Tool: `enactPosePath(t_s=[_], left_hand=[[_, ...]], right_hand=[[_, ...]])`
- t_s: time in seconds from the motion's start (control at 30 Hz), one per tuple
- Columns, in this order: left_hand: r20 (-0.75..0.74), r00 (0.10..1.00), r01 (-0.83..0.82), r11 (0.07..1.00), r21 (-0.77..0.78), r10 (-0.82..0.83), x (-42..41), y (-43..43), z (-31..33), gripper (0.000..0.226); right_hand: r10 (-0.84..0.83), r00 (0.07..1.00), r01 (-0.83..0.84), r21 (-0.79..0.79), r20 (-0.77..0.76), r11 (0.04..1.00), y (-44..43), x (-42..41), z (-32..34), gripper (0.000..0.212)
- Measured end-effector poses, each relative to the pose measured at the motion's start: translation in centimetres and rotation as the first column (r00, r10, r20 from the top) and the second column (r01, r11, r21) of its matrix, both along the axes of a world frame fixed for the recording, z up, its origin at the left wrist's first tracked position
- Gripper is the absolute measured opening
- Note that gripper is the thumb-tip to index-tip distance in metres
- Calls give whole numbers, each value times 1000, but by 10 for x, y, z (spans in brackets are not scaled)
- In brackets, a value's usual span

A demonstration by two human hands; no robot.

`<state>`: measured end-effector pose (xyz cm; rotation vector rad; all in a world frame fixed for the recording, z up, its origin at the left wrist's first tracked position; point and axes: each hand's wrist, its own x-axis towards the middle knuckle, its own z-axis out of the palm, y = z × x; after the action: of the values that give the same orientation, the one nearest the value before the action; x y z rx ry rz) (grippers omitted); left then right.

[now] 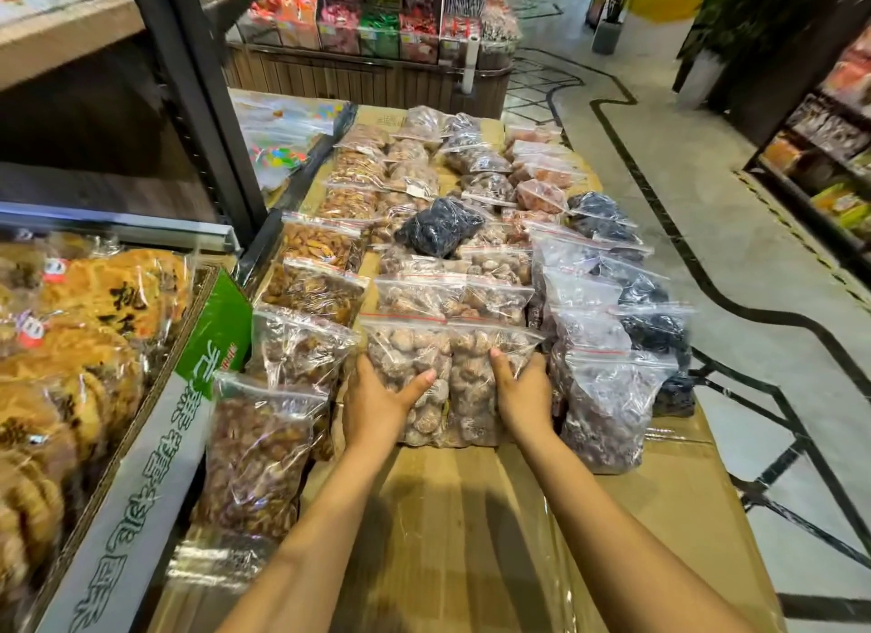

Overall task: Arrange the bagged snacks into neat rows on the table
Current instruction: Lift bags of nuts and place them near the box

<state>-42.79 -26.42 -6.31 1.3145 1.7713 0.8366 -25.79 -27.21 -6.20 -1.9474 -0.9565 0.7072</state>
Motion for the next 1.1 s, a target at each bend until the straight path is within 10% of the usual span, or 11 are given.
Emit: enactPosePath(t_s=[0.33,0.43,0.57,0.8,1.1], left_hand=[[-111,993,-68,973,-222,44,4,-15,19,106],[-136,984,-119,993,-17,115,9,-48,19,101],[-84,991,-86,970,227,108,21,-142,8,80],[-493,820,254,957,-141,-291,56,-220,0,80],[-725,647,168,972,-166,-236,183,-253,40,82]], right_hand=[[-18,1000,14,-174,-23,985,-19,-11,15,86],[96,995,-97,-198,-16,975,-57,-15,18,107],[244,970,-239,-200,0,950,-142,1,23,96],[353,856,-282,-231,378,931,-217,80,13,69],[432,700,-308,-306,569,901,-260,226,19,66]])
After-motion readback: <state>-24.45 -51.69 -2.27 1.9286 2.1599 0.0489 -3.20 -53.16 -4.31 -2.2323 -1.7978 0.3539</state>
